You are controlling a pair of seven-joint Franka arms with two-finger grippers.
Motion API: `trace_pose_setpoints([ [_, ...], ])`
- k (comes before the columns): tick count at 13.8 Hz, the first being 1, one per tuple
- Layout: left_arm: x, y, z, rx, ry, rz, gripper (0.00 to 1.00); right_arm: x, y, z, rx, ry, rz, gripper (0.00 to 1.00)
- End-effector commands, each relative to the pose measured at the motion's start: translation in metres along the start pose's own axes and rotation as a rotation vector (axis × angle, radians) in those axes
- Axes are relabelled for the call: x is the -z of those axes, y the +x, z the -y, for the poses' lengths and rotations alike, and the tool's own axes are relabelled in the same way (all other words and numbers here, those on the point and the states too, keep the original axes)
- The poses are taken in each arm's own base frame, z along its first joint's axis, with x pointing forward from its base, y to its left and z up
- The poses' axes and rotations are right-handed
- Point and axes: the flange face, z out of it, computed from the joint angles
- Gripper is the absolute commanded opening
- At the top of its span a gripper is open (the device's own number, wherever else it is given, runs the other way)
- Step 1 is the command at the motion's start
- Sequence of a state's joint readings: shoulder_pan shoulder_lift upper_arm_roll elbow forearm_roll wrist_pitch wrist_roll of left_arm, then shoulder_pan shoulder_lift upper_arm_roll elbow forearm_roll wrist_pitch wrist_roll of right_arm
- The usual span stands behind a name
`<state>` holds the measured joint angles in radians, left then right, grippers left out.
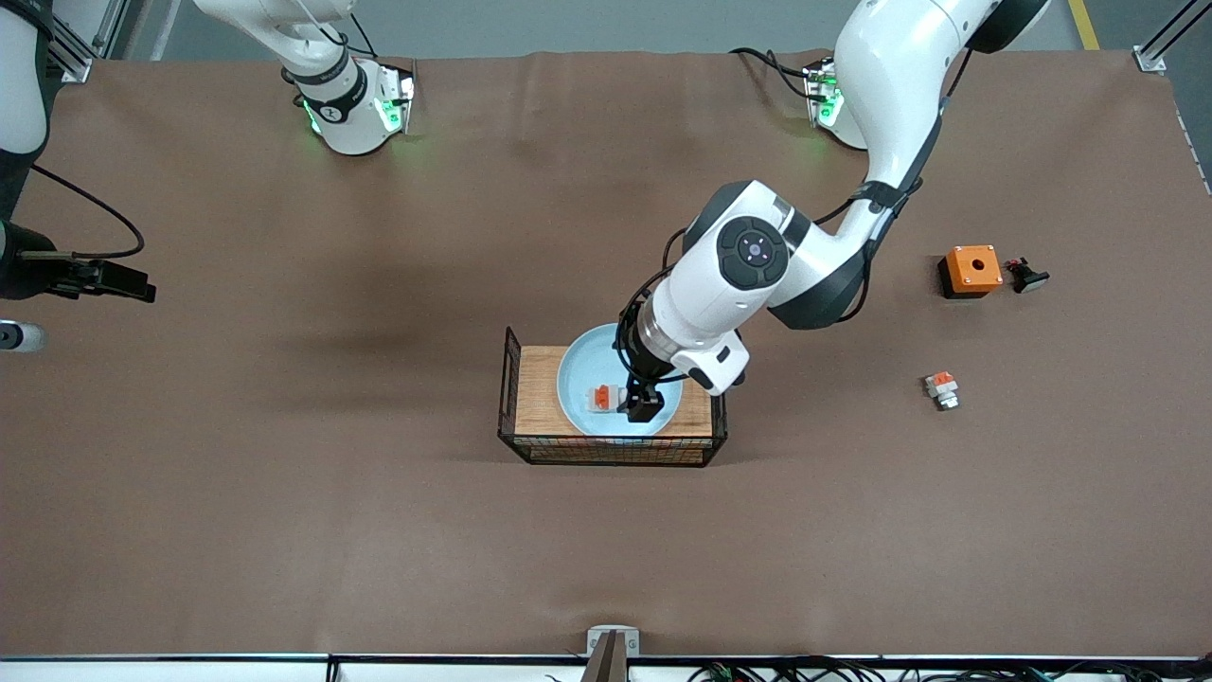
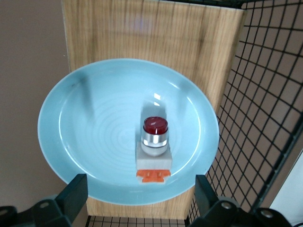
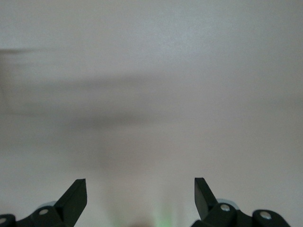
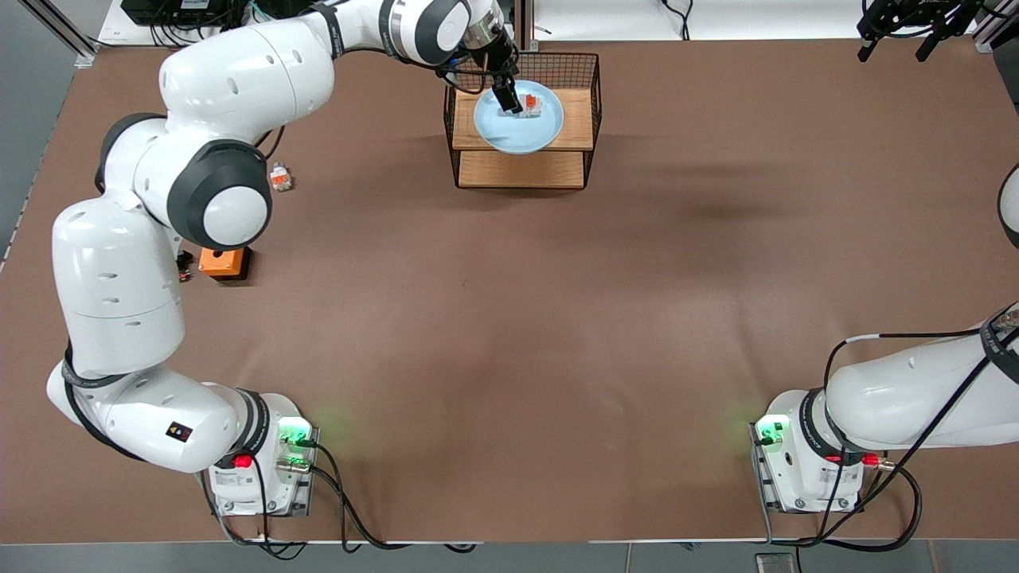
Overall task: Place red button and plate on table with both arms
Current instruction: 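Lower the left gripper and grasp the red button module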
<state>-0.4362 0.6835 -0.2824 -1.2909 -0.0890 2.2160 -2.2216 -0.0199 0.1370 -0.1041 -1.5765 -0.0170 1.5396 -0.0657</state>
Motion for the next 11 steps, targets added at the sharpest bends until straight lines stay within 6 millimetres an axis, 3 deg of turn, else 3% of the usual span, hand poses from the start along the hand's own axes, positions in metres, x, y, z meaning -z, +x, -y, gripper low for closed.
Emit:
trace_pose_setpoints([
  [1, -0.013, -0.003, -0.003, -0.003, -0.023, -0.010, 1.00, 0.004, 0.003, 0.000, -0.037, -0.007, -0.005, 1.00],
  [11, -0.036, -0.003, 0.002, -0.011, -0.008, -0.014, 1.00, 0.005, 0.003, 0.003, -0.099, -0.014, -0.010, 1.00],
])
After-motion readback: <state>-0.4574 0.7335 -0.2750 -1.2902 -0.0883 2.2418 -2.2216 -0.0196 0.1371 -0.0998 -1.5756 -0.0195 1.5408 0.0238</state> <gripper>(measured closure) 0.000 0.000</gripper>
